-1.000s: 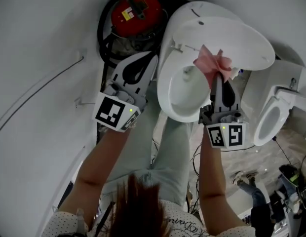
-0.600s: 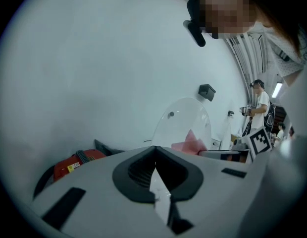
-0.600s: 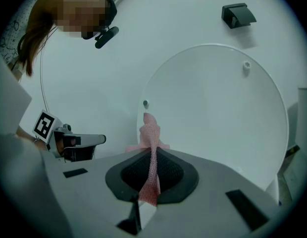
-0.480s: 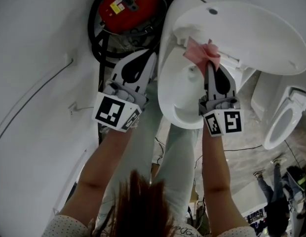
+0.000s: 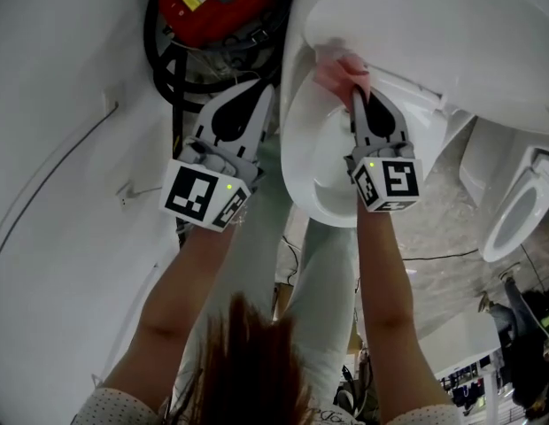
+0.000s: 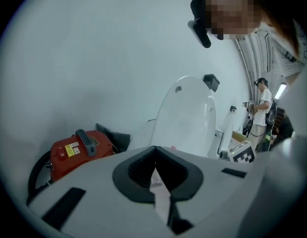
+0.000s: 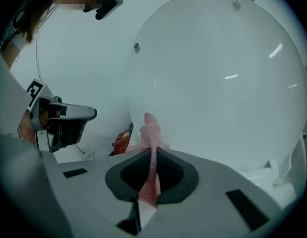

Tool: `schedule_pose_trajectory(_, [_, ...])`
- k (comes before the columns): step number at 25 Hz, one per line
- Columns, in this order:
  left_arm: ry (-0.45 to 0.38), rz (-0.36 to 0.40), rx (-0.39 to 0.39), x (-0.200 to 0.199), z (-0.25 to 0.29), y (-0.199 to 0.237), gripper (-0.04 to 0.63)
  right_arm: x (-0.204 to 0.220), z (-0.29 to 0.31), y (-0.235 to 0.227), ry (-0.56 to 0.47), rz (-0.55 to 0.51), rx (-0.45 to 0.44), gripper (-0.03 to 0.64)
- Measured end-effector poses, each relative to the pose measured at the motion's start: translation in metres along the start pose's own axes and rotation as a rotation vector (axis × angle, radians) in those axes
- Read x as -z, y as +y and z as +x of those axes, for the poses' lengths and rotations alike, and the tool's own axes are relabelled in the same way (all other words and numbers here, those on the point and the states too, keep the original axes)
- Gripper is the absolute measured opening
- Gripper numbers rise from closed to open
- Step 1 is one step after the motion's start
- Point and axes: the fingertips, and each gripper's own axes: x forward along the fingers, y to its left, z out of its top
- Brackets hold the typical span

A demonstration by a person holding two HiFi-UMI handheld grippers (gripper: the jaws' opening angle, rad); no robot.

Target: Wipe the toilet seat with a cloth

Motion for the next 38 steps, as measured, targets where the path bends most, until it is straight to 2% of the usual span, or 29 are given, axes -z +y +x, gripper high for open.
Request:
schedule_pose_trajectory(7, [0.013,-0.009,0.014,0.010,0.004,-0.003,0.000,0.031,0.008,-0.002,0.104,-0.045,-0.006,0.032])
schedule_pose_trajectory(13, [0.026,0.012,0.045,0.013,0.007,-0.014,-0.002,0.047,0.014,-0.004,0.166,-0.086,0.005,0.044])
schedule_pose_trajectory(15, [0.029,0.012,0.050,0.015,0.007,-0.015,-0.002,0.050,0.017,-0.004,0.182,-0.091,0.001,0.062])
schedule_pose_trajectory(17, [0.034,0.012,0.052,0.016,0.007,-0.016,0.000,0.050,0.020,-0.003,0.186,-0.094,-0.001,0.130])
schedule_pose_trajectory(18, [0.037,0.012,0.052,0.017,0.007,-0.016,-0.001,0.050,0.022,-0.003,0.185,-0.097,0.001,0.140])
schedule_pose_trajectory(31, [0.049,0.009,0.041,0.023,0.000,-0.014,-0.002,0.060,0.046,-0.003,0.210,-0.196,0.009,0.037])
schedule_pose_trajectory(38, [0.050,0.011,0.041,0.023,0.000,-0.015,-0.002,0.061,0.047,-0.002,0.214,-0.269,-0.001,0.025])
